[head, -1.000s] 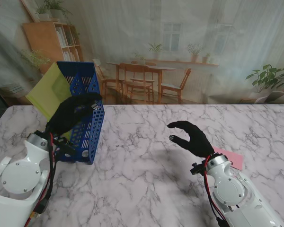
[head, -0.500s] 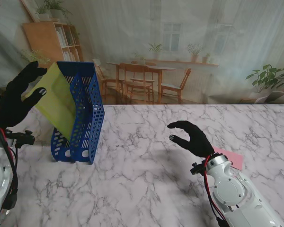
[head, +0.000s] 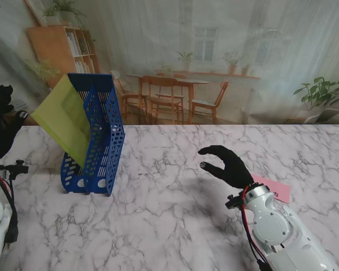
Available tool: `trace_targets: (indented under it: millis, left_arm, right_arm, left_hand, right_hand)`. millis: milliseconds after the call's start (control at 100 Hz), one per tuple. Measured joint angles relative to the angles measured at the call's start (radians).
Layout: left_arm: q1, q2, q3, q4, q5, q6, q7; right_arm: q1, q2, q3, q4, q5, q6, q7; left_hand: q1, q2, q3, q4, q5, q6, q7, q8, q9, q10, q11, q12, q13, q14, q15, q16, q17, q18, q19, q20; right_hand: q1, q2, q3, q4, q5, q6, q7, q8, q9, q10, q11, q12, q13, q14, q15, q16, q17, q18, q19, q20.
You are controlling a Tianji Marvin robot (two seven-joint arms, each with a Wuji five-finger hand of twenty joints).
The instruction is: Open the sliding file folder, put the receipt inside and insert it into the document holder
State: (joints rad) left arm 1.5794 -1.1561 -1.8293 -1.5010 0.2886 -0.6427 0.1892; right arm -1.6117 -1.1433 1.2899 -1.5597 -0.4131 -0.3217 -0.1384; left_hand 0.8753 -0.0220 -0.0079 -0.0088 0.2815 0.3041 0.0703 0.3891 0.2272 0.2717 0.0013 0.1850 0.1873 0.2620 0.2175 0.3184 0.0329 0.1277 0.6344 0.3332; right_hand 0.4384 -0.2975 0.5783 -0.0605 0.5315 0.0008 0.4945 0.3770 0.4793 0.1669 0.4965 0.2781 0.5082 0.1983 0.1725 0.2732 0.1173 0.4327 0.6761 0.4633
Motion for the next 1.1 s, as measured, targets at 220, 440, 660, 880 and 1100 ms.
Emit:
trace_targets:
  millis: [220, 440, 660, 880, 1100]
  left_arm:
    - [-0.054, -0.013, 0.043, 0.111, 0.012, 0.066, 0.067]
    - [-0.107, -0.023, 0.089, 0.217, 0.036, 0.105, 0.128]
    - [-0.122, -0.029, 0.157, 0.245, 0.016, 0.181, 0.142]
    - [-0.144, -0.04, 0.214, 0.282, -0.002, 0.234, 0.164]
    - [-0.16, -0.052, 0.248, 0.321, -0.023, 0.265, 0.181]
  right_arm:
    - [0.004, 0.0, -0.006, 0.0, -0.001, 0.008, 0.003]
    - [0.006, 0.0, -0.007, 0.0, -0.001, 0.008, 0.003]
    - [0.006, 0.0, -0.007, 0.0, -0.001, 0.008, 0.002]
    - [0.005, 0.0, -0.005, 0.0, -0.001, 0.008, 0.002]
    - [0.003, -0.001, -0.001, -0.001, -0.001, 0.007, -0.001]
  left_hand:
    - [0.001, -0.021, -0.002, 0.0, 0.003, 0.032, 0.0, -0.002, 0.069, 0.024, 0.026, 0.026, 0.043, 0.004, 0.047, 0.019, 0.038, 0.0, 0.073, 0.025]
    - [0.016, -0.021, -0.002, 0.0, 0.018, 0.042, 0.013, -0.002, 0.107, 0.026, 0.027, 0.044, 0.063, 0.005, 0.07, 0.036, 0.049, 0.001, 0.11, 0.038]
    - [0.033, -0.033, 0.0, 0.0, 0.029, 0.046, 0.017, -0.002, 0.136, 0.037, 0.039, 0.068, 0.099, 0.007, 0.089, 0.053, 0.077, 0.003, 0.137, 0.06]
    - [0.068, -0.033, 0.0, 0.0, 0.062, 0.047, 0.024, -0.001, 0.161, 0.047, 0.039, 0.08, 0.114, 0.007, 0.1, 0.055, 0.086, 0.004, 0.16, 0.064]
    - [0.08, -0.032, 0.001, 0.0, 0.075, 0.047, 0.027, 0.001, 0.184, 0.048, 0.039, 0.081, 0.126, 0.007, 0.11, 0.065, 0.096, 0.005, 0.172, 0.075]
  right_hand:
    - [0.0, 0.0, 0.0, 0.0, 0.0, 0.0, 0.0, 0.0, 0.0, 0.0, 0.0, 0.0, 0.0, 0.0, 0.0, 0.0, -0.002, 0.0, 0.0, 0.0]
    - [0.0, 0.0, 0.0, 0.0, 0.0, 0.0, 0.0, 0.0, 0.0, 0.0, 0.0, 0.0, 0.0, 0.0, 0.0, 0.0, -0.002, 0.0, 0.0, -0.008]
    - [0.0, 0.0, 0.0, 0.0, 0.0, 0.0, 0.0, 0.0, 0.0, 0.008, 0.0, 0.0, 0.0, 0.0, 0.0, 0.0, -0.002, 0.0, 0.0, -0.008]
    - [0.0, 0.0, 0.0, 0.0, 0.0, 0.0, 0.0, 0.0, 0.0, 0.008, 0.0, 0.0, 0.0, 0.0, 0.0, 0.0, -0.002, 0.0, 0.0, -0.009]
    - [0.0, 0.0, 0.0, 0.0, 0.0, 0.0, 0.0, 0.0, 0.0, 0.009, 0.0, 0.0, 0.0, 0.0, 0.0, 0.0, -0.002, 0.0, 0.001, -0.009]
